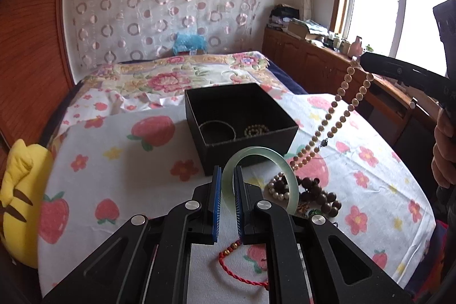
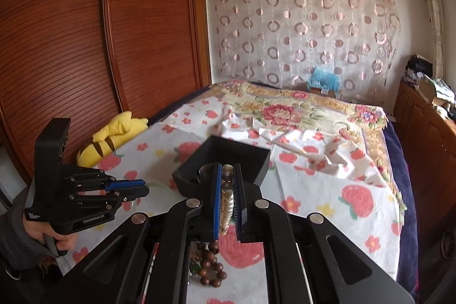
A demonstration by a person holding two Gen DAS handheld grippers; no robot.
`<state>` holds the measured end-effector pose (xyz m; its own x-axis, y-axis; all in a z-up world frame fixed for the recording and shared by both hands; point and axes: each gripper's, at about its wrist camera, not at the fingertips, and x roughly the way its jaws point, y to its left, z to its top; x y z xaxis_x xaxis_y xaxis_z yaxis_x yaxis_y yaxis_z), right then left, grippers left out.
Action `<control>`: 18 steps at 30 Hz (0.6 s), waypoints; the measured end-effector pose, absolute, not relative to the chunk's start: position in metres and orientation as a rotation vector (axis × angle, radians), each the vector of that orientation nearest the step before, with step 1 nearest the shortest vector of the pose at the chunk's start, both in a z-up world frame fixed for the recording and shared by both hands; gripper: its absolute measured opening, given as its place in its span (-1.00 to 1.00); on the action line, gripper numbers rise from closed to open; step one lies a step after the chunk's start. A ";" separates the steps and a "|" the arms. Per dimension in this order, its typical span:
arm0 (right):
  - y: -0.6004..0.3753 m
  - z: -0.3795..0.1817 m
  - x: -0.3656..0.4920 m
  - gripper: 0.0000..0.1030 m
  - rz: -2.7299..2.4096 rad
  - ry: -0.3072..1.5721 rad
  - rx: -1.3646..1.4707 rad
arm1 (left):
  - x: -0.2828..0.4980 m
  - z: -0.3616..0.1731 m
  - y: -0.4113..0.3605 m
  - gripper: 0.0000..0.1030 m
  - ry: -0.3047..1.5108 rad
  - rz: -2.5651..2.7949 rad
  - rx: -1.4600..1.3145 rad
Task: Organize jewelry
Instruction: 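Lower the jade bangle and bead necklace into the box and open both tools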
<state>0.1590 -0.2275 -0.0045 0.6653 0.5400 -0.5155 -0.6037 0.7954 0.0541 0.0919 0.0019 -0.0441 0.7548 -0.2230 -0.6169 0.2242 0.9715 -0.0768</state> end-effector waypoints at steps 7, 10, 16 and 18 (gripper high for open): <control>-0.219 0.022 0.160 -0.83 0.658 0.495 -0.140 | 0.093 -0.034 0.006 -0.85 0.649 -0.241 -0.003; -0.215 0.031 0.162 -0.83 0.667 0.480 -0.142 | 0.095 -0.031 0.009 -0.85 0.644 -0.244 -0.009; -0.212 0.047 0.170 -0.83 0.686 0.459 -0.133 | 0.105 -0.025 0.014 -0.85 0.635 -0.247 -0.028; -0.210 0.053 0.174 -0.83 0.695 0.447 -0.137 | 0.110 -0.022 0.015 -0.85 0.631 -0.249 -0.032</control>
